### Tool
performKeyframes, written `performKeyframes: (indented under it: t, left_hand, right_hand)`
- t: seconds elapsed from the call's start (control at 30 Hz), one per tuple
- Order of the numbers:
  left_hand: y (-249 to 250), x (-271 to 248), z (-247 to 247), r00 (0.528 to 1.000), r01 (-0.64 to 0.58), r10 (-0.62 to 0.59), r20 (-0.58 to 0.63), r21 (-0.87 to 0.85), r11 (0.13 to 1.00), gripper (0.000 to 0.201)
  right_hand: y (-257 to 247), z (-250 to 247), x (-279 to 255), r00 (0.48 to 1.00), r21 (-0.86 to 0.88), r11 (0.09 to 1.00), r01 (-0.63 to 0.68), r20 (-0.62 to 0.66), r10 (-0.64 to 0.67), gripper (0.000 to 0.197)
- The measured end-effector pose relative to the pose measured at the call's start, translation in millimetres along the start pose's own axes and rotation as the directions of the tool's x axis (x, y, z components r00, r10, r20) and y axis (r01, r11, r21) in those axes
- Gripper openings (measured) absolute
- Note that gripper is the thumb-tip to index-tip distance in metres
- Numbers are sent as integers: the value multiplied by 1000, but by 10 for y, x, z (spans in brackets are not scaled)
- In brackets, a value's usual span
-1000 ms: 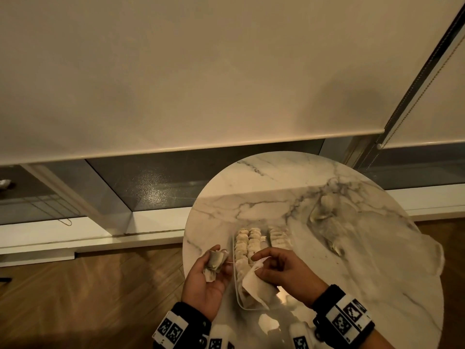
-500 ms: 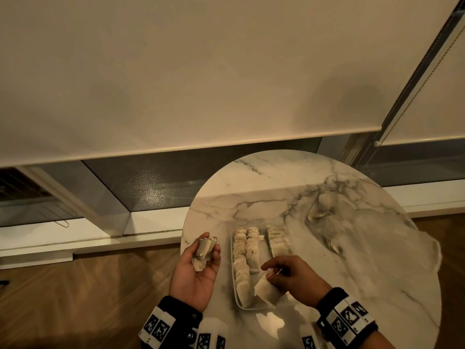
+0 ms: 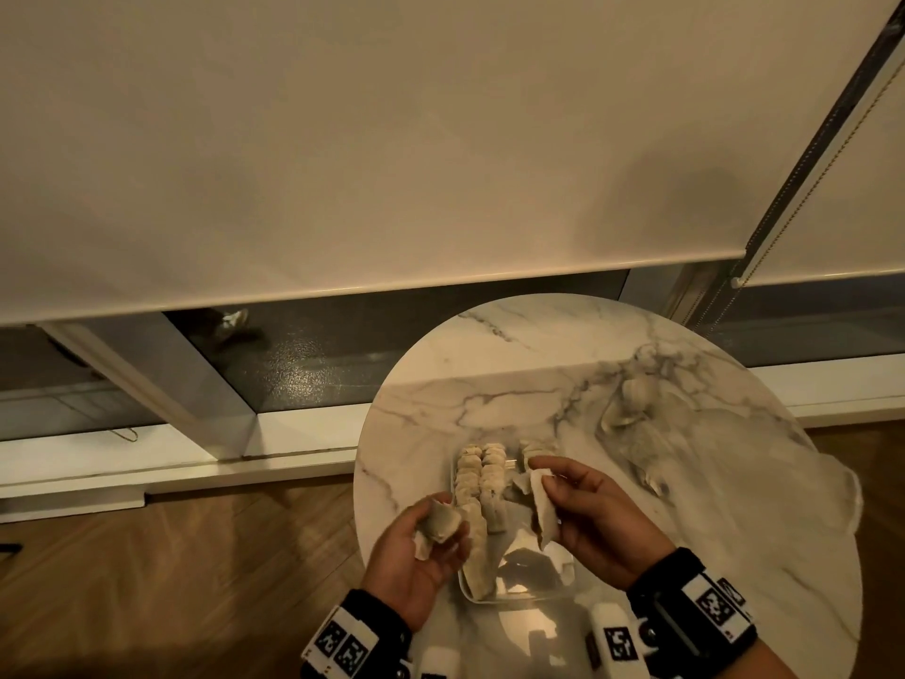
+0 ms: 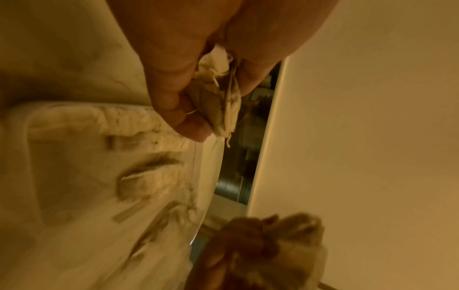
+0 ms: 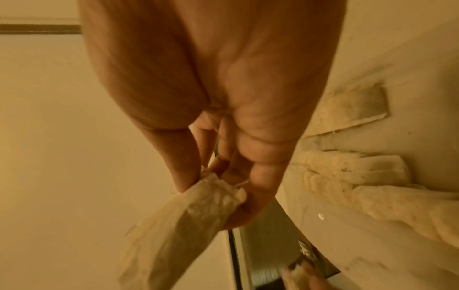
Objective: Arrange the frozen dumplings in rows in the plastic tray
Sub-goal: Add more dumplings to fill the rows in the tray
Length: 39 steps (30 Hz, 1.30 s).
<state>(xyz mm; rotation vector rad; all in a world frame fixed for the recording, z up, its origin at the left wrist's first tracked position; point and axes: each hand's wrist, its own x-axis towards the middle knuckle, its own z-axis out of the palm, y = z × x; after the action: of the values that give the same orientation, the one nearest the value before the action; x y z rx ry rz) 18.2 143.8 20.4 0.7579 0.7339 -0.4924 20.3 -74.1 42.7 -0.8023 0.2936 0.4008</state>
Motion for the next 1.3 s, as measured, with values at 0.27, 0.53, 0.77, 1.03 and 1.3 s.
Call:
performKeyframes:
  t: [0.27, 0.53, 0.77, 1.03, 1.3]
  left_hand:
    - [-183, -35, 161, 977, 148, -143, 159, -20, 989, 42]
    - [-48, 43, 12, 993, 107, -104, 52, -68, 992, 29]
    - [18, 70, -34, 999, 29, -26, 22, -110, 994, 21]
    - [29, 83, 24, 999, -45, 48, 21, -115, 992, 14]
    - [155, 136, -47, 990, -139, 140, -8, -195, 971, 18]
  right_hand:
    - [228, 170, 11, 988, -687, 713, 137, 145, -50, 33]
    - [55, 36, -42, 995, -687, 722, 83, 22, -93, 33]
    - [-26, -205, 22, 983, -701, 710, 62, -79, -163, 28]
    - [-47, -280, 75, 974, -653, 755, 52, -133, -181, 12]
    - [73, -626, 282, 957, -891, 439, -113, -216, -192, 16]
